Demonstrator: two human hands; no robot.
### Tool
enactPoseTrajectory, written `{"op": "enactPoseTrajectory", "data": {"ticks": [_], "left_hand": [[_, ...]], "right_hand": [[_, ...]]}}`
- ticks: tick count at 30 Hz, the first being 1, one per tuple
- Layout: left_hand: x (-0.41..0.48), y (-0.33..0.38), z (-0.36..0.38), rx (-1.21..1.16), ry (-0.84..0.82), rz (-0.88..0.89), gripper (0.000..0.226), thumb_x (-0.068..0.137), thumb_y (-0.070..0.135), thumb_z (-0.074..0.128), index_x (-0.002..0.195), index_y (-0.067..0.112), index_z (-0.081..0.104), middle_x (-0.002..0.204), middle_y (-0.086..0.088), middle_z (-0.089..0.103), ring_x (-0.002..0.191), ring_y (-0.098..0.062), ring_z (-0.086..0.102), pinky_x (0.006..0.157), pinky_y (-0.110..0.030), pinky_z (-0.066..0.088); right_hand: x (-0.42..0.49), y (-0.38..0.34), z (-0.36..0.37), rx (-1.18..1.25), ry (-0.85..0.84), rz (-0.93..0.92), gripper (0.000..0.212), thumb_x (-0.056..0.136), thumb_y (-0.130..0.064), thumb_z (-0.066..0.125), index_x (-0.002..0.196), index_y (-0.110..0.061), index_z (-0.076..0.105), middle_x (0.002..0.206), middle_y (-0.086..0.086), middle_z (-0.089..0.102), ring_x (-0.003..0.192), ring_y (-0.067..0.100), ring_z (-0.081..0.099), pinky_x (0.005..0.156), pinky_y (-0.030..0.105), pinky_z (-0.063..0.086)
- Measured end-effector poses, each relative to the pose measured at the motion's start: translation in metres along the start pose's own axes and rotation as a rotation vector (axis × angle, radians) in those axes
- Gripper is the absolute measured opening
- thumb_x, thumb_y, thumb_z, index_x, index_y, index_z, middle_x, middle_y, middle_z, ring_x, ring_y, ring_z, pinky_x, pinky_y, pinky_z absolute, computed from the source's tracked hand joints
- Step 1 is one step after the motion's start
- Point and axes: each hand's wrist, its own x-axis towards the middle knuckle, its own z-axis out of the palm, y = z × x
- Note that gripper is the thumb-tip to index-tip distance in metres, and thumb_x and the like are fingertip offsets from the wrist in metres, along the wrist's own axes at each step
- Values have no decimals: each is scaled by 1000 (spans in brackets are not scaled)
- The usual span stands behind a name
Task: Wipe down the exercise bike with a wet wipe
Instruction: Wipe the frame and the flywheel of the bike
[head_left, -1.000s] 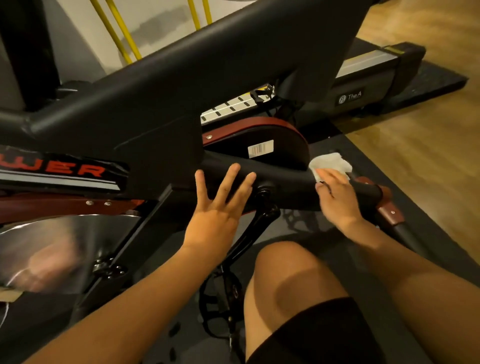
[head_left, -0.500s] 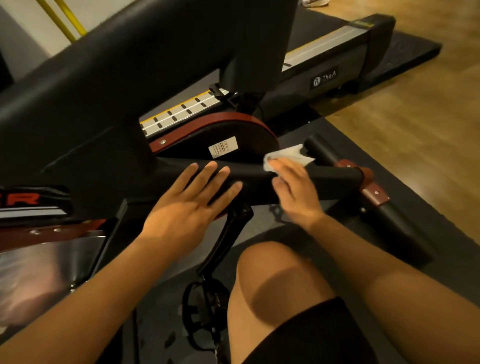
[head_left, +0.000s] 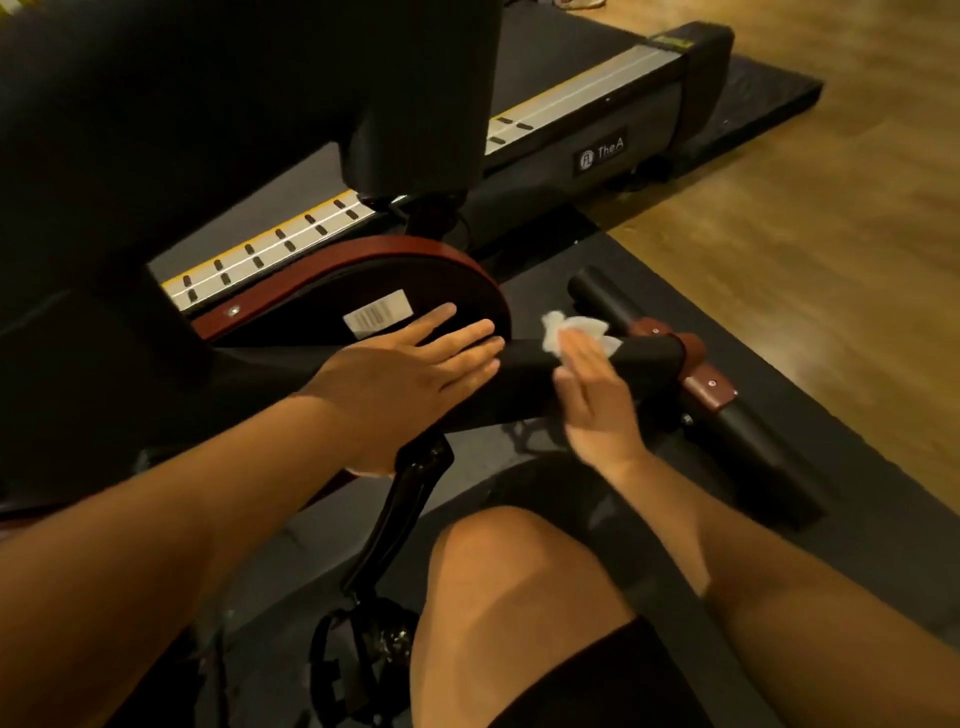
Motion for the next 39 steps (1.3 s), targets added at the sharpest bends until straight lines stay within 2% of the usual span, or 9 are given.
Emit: {"op": "enactPoseTrajectory", "data": {"ticks": [7, 10, 14, 19, 23, 26, 32, 36, 39], "left_hand": [[8, 2, 11, 10, 12, 14, 119, 88, 64, 54, 148, 5, -29, 156, -20, -35, 144, -37, -31, 119, -56, -11], [8, 1, 13, -7, 18, 13, 117, 88, 64, 51, 147, 5, -31, 155, -20, -36, 144, -37, -32, 119, -56, -13], [10, 1, 12, 3, -1, 13, 116, 89, 54, 57, 148, 6, -30, 155, -20, -36, 144, -36, -32, 118, -56, -15], [6, 2, 6, 13, -22, 4, 109, 91, 50, 55, 150, 7, -26, 157, -19, -31, 145, -35, -29, 120, -55, -11], [6, 4, 3, 36, -14, -11, 109, 92, 43, 59, 151, 7, -24, 159, -18, -28, 147, -35, -25, 121, -55, -4], [6, 5, 4, 56, 10, -20, 104, 93, 39, 58, 152, 7, -21, 161, -18, -23, 148, -34, -22, 121, -55, -2], [4, 4, 3, 74, 49, -35, 96, 95, 39, 53, 155, 9, -15, 163, -16, -17, 150, -33, -17, 122, -54, -2], [-11, 10, 3, 108, 79, -219, 89, 98, 42, 43, 153, 8, -19, 163, -16, -19, 149, -34, -19, 119, -59, -9], [-32, 24, 14, 139, 40, -477, 101, 95, 62, 34, 148, 4, -29, 159, -19, -27, 145, -42, -26, 113, -68, -15]], "right_hand": [[43, 97, -49, -173, 58, 396, 33, 106, -20, 30, 126, -7, 53, 135, 12, 50, 129, 23, 43, 111, 25, 22], [44, 67, -29, -140, 92, 303, 28, 103, -20, 32, 113, -16, 57, 120, 5, 57, 121, 23, 49, 110, 39, 33], [11, -17, 4, -32, 122, 151, 41, 104, -38, 31, 134, -21, 53, 138, -2, 51, 124, -10, 29, 109, 7, 9], [-16, -54, 21, -28, 1, -70, 52, 103, -31, 36, 151, -13, 30, 158, -2, 27, 147, 4, 8, 118, 17, 6], [8, 14, 1, -140, 121, 208, 60, 91, 3, 50, 148, -4, 33, 156, 11, 31, 146, 23, 25, 121, 30, 16], [20, 25, -8, -82, 180, 480, 67, 86, 5, 50, 149, -5, 32, 155, 12, 31, 144, 23, 26, 118, 30, 21], [-35, -67, 22, 272, 253, -53, 36, 92, -11, 46, 121, 4, 62, 122, 18, 63, 119, 24, 59, 108, 33, 42], [7, -58, -2, 127, 202, 75, 6, 87, -11, 67, 93, -14, 67, 102, 4, 61, 96, 17, 60, 92, 33, 49], [16, -47, -14, 75, 94, 129, 15, 85, -19, 70, 76, -19, 58, 87, -1, 57, 79, 7, 55, 73, 25, 44]]}}
